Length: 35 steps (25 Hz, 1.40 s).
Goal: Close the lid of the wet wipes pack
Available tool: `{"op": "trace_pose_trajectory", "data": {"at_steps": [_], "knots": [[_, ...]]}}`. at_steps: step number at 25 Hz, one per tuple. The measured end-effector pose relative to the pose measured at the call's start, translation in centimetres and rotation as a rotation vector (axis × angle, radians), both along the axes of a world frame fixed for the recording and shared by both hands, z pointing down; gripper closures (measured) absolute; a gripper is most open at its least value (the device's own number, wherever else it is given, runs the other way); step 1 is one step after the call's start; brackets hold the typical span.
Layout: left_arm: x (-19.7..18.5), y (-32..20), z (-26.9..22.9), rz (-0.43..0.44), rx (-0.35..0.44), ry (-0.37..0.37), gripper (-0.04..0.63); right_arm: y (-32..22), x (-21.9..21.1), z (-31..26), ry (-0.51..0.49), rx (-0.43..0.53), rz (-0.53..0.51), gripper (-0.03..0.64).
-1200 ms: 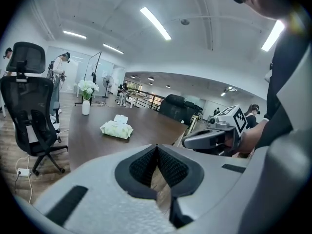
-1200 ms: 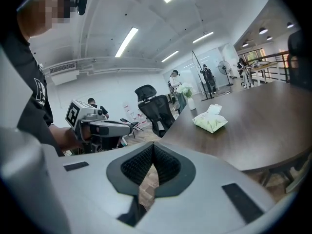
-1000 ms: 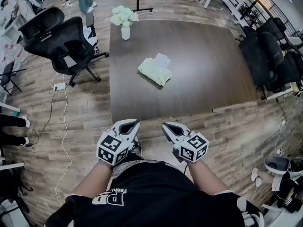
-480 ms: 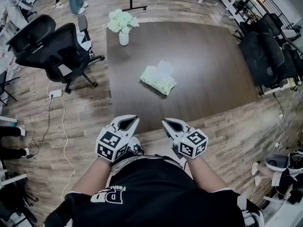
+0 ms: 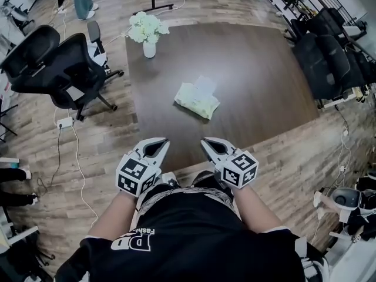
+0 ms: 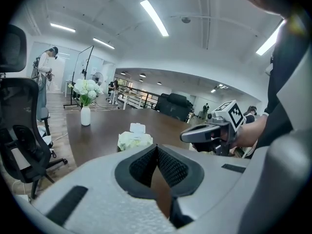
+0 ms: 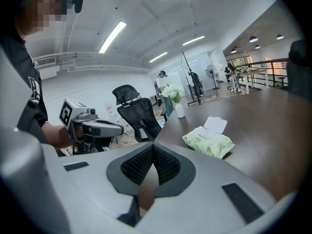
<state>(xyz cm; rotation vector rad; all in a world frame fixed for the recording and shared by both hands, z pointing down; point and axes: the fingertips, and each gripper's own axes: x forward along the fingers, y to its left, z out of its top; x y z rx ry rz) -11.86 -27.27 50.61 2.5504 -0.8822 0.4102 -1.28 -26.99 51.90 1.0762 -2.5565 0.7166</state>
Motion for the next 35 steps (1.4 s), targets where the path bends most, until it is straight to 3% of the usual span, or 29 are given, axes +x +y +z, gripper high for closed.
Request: {"op": "trace_pose_trajectory", "data": {"at_steps": [9,19,27,35], "knots": [[-0.4,-1.4,0.3,-0.029,-0.011,0.016,0.578,-2.0,0.7,0.6,0.024,-0.015,-0.002,0.615],[1.0,-3.1,-0.3,-0.090,-0.005,-0.007,0.578,-6.2,2.6,-0.5,0.042,0.040,-0.060,0.615],[3.0,-5.5,-0.4,-0.182,-0.008,-0.015,0.578,-11.4,5.2,-1.2,0.084,0.082,-0.110,0.615],[3.7,-6.0,-0.5,-0.289,-0.037,-0.012,0.578,-15.9,7.1,0.6,0.115,0.063,-0.166,0.595]]}}
